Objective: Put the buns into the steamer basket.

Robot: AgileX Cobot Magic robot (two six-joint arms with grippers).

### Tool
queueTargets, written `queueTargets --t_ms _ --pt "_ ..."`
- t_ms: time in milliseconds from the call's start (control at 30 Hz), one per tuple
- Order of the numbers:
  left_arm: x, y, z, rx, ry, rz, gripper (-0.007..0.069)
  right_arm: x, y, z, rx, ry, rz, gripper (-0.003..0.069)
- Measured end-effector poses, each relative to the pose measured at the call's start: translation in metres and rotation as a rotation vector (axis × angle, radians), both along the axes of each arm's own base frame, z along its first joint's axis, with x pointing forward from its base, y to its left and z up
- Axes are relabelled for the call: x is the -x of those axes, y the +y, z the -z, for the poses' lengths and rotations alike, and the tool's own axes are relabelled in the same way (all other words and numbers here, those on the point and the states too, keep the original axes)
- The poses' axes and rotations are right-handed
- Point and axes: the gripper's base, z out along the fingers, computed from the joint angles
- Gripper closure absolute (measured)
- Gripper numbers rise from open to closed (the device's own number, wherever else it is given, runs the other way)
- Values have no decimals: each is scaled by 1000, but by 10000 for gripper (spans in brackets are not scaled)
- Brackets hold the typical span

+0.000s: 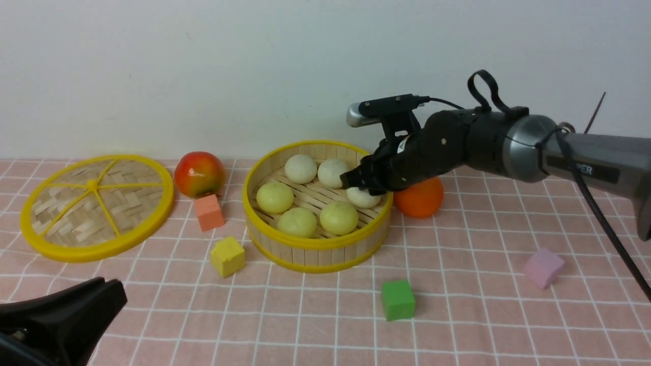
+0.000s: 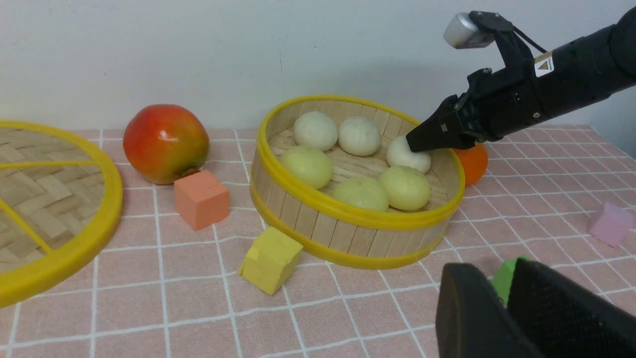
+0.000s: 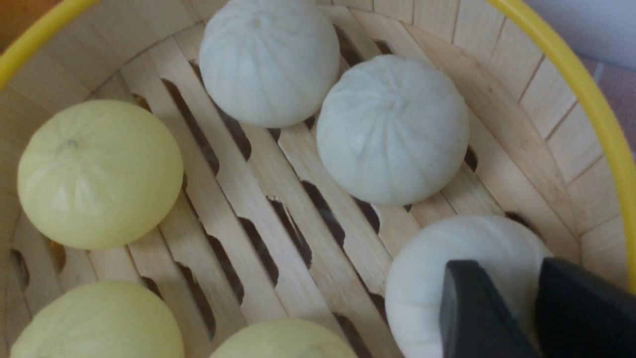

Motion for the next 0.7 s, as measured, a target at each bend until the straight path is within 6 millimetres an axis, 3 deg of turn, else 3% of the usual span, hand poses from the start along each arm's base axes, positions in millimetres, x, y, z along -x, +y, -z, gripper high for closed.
queueTargets --t_ms 133,200,267,300,333,367,400,433,500,567,600,633,700 --pt "0 0 0 0 0 0 481 14 -5 -45 -13 -17 -20 272" --pt "0 0 0 0 0 0 481 27 -10 -76 -7 -35 -38 246" --pt "0 0 0 0 0 0 481 52 -20 -122 12 -50 -68 239" --pt "0 0 0 0 0 0 481 54 -21 -127 8 -60 -68 239" --pt "0 0 0 0 0 0 481 79 -32 -158 37 -45 -89 253" --pt "0 0 0 0 0 0 481 94 -39 -175 47 -36 -91 272" --pt "0 0 0 0 0 0 481 100 -42 -183 43 -42 -88 276" --pt "0 0 0 0 0 0 481 125 -54 -205 63 -15 -77 330" --pt "0 0 0 0 0 0 481 154 -69 -227 66 -9 -50 403" --pt "0 0 0 0 0 0 481 180 -83 -238 69 6 -17 495" --pt "0 0 0 0 0 0 481 180 -83 -237 73 16 -13 505" --pt "0 0 0 0 0 0 481 198 -93 -241 71 20 10 569" --pt "0 0 0 0 0 0 481 218 -103 -240 69 40 42 643"
